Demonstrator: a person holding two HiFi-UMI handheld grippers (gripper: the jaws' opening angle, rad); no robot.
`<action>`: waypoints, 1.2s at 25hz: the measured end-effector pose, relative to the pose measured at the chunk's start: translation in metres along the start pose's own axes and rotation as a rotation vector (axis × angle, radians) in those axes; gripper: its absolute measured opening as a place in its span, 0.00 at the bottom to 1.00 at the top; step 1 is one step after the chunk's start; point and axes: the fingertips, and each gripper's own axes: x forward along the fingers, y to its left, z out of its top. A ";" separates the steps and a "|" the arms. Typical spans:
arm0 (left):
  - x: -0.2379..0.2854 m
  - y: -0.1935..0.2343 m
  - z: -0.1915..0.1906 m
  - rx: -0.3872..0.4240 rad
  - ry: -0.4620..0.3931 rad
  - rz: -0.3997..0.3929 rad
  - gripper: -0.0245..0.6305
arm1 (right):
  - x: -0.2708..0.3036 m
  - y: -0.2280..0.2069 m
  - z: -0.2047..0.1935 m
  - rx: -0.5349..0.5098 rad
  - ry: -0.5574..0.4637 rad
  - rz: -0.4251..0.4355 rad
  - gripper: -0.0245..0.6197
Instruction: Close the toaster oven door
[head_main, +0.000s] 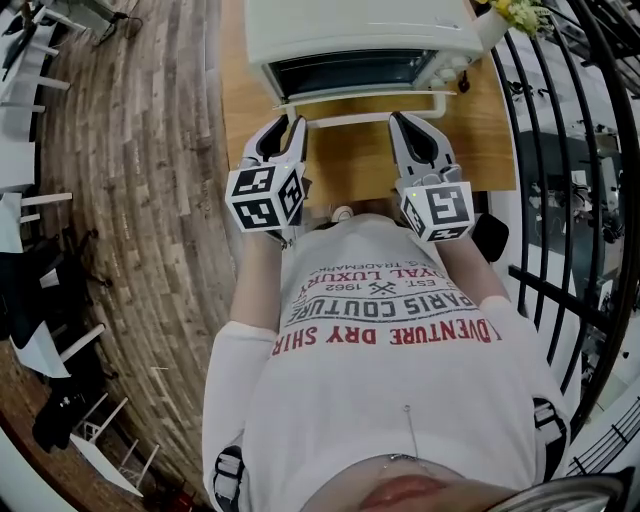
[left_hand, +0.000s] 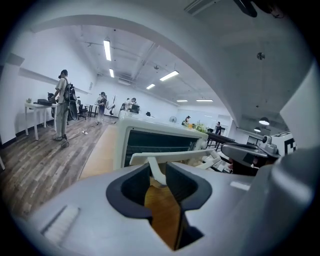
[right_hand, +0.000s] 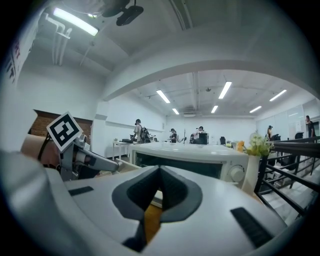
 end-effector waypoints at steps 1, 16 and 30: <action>0.002 0.001 0.003 0.000 -0.010 -0.002 0.20 | 0.001 0.000 0.001 -0.001 -0.004 -0.004 0.02; 0.025 0.015 0.044 0.003 -0.077 -0.040 0.21 | 0.004 -0.022 0.002 -0.003 -0.004 -0.069 0.02; 0.039 0.026 0.064 -0.016 -0.131 -0.035 0.21 | 0.015 -0.023 -0.006 0.003 0.037 -0.070 0.02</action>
